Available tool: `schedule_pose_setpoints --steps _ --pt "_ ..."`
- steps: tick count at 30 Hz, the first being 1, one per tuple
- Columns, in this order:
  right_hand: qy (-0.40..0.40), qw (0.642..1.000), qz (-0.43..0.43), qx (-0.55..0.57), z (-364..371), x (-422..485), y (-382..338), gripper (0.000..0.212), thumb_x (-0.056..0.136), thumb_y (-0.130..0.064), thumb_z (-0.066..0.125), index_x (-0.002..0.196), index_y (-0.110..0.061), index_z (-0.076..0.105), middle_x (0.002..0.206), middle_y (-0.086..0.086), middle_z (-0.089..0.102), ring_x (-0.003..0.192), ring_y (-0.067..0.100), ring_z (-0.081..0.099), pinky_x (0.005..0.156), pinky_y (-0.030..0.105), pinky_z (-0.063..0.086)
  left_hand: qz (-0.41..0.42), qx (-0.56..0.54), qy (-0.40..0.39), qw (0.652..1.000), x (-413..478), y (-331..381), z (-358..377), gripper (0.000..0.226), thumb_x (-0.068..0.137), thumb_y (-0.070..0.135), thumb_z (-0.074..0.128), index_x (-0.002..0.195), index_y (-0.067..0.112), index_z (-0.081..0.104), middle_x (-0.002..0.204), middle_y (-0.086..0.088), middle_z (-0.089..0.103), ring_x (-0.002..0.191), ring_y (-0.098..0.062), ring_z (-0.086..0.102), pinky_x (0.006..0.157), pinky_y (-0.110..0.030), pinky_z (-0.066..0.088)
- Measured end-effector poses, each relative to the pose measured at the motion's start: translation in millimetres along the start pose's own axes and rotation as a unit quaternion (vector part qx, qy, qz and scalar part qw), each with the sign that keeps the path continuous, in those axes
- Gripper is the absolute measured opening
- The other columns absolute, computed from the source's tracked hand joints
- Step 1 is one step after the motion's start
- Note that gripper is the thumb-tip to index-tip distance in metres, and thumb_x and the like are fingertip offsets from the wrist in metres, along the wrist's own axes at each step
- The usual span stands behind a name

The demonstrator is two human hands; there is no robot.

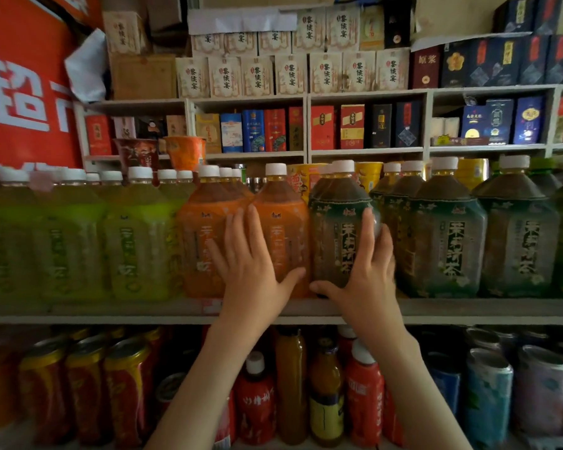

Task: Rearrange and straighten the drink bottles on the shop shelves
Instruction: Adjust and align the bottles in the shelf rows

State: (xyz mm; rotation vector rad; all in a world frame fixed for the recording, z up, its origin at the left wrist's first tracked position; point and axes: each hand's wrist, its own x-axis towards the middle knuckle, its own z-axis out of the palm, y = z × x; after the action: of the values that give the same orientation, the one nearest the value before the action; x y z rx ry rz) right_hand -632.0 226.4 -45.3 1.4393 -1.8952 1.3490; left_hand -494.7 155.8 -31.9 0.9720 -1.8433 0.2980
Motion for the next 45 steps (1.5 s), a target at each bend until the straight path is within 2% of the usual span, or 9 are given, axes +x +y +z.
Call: schedule_pose_setpoints --steps 5,10,14,19,25,35,38,42,45 --pt "0.12 0.991 -0.062 -0.009 18 -29 -40 0.107 0.066 -0.027 0.083 0.148 -0.017 0.014 0.147 0.016 0.019 0.133 0.034 0.023 0.105 0.05 0.025 -0.059 -0.009 0.035 0.998 -21 -42 -21 0.089 0.081 0.052 0.056 0.146 0.009 0.013 0.152 -0.018 0.017 0.138 -0.034 0.022 0.108 -0.058 0.028" --pt "-0.005 0.992 -0.109 0.065 59 -42 -88 0.064 0.084 -0.022 0.068 0.137 -0.018 0.033 0.126 0.001 0.05 0.113 0.017 0.049 0.093 0.025 0.041 -0.072 -0.003 -0.003 0.997 -27 -72 -32 0.089 0.081 0.037 0.067 0.147 0.005 0.015 0.15 -0.015 0.022 0.137 -0.028 0.026 0.109 -0.042 0.034" --pt "-0.035 0.998 -0.046 0.011 83 -43 -106 0.034 0.092 -0.034 0.055 0.12 -0.017 0.047 0.099 -0.003 0.065 0.09 0.016 0.063 0.083 0.029 0.049 -0.012 0.054 -0.034 0.998 -22 -86 -34 0.091 0.072 0.02 0.079 0.145 0.002 0.027 0.138 -0.022 0.043 0.119 -0.032 0.05 0.094 -0.037 0.047" --pt "-0.013 0.999 0.03 0.014 93 -43 -118 0.035 0.093 -0.035 0.053 0.124 -0.021 0.044 0.096 -0.006 0.067 0.087 0.017 0.062 0.087 0.032 0.047 -0.002 0.059 -0.035 0.998 -16 -92 -32 0.094 0.058 0.011 0.086 0.138 -0.002 0.04 0.124 -0.029 0.055 0.101 -0.037 0.062 0.069 -0.038 0.057" --pt "0.055 0.994 0.087 0.042 96 -44 -132 0.017 0.093 -0.022 0.055 0.109 -0.021 0.053 0.077 -0.012 0.062 0.071 0.013 0.061 0.077 0.038 0.052 -0.007 0.059 -0.064 0.996 -15 -90 -33 0.087 0.061 0.008 0.083 0.137 -0.002 0.042 0.125 -0.03 0.055 0.102 -0.039 0.061 0.068 -0.041 0.059" --pt "0.049 0.993 0.096 0.047 100 -43 -125 0.009 0.092 -0.023 0.057 0.1 -0.021 0.052 0.081 -0.008 0.063 0.073 0.017 0.06 0.076 0.039 0.052 0.013 0.053 -0.066 0.996 -18 -92 -31 0.087 0.064 0.015 0.084 0.139 0.0 0.041 0.128 -0.031 0.052 0.104 -0.039 0.06 0.068 -0.041 0.058" --pt "0.062 0.993 0.085 0.055 102 -45 -128 0.015 0.091 -0.023 0.058 0.105 -0.02 0.053 0.088 -0.009 0.063 0.081 0.01 0.058 0.09 0.032 0.043 0.043 0.012 -0.023 0.999 -21 -102 -36 0.082 0.066 0.018 0.083 0.136 0.001 0.045 0.129 -0.026 0.053 0.108 -0.036 0.06 0.075 -0.038 0.056" --pt "0.097 0.993 0.028 0.065 105 -50 -149 0.031 0.087 -0.024 0.063 0.116 -0.016 0.054 0.105 -0.007 0.058 0.097 0.007 0.05 0.09 0.025 0.033 0.078 0.003 0.085 0.993 -27 -124 -48 0.061 0.082 0.012 0.069 0.136 0.0 0.044 0.139 -0.02 0.046 0.123 -0.033 0.049 0.099 -0.037 0.041" --pt "0.065 0.995 -0.024 0.077 115 -50 -164 0.032 0.087 -0.024 0.064 0.116 -0.016 0.054 0.105 -0.007 0.057 0.097 0.008 0.051 0.087 0.024 0.035 0.016 0.033 0.084 0.996 -27 -143 -58 0.08 0.079 0.025 0.072 0.143 0.001 0.031 0.146 -0.023 0.031 0.131 -0.036 0.034 0.105 -0.041 0.032"
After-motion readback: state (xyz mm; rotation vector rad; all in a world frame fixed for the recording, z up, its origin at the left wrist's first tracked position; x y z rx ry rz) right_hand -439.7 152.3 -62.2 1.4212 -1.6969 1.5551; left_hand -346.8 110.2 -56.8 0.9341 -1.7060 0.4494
